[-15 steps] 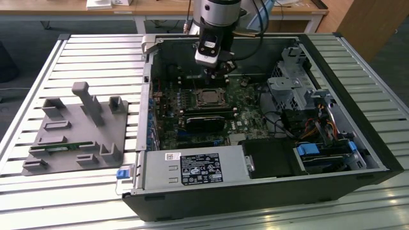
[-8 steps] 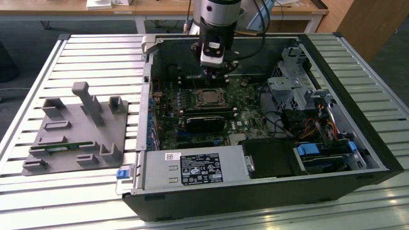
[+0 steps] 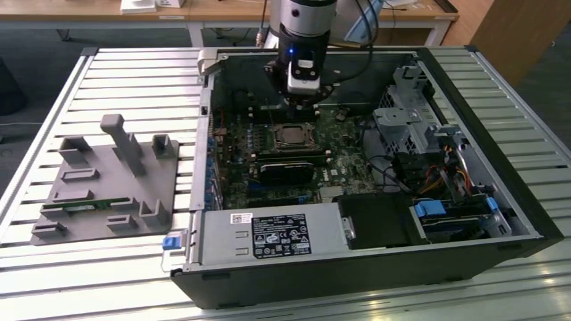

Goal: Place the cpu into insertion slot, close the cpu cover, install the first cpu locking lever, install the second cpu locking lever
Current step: 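Install the first cpu locking lever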

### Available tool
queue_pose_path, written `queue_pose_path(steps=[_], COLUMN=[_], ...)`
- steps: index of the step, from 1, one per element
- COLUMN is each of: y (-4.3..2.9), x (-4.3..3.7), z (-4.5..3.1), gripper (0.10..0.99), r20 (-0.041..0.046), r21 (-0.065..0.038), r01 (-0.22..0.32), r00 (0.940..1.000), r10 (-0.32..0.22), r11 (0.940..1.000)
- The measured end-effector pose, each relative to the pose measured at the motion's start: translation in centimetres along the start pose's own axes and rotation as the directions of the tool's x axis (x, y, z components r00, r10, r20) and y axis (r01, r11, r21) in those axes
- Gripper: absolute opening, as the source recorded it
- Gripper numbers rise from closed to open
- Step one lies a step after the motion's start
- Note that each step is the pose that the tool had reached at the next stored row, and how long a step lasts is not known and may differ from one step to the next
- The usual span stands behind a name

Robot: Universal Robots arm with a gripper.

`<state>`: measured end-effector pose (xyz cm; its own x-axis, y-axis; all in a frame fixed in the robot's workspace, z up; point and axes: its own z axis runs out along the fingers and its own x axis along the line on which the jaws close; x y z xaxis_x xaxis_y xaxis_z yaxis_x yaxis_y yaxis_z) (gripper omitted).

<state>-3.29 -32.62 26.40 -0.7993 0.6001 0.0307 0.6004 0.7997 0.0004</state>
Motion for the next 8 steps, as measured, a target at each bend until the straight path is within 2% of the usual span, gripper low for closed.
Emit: queue_pose_path(steps=[4, 8], y=[0.00, 0.00], x=[0.00, 0.00], z=[0.00, 0.00], gripper=[0.110, 0.110], r20=[-0.0001, -0.0003], r21=[0.002, 0.004], r01=[0.064, 0.126], r00=[0.9980, 0.9921], r10=[-0.064, -0.126], r11=[0.9980, 0.9921])
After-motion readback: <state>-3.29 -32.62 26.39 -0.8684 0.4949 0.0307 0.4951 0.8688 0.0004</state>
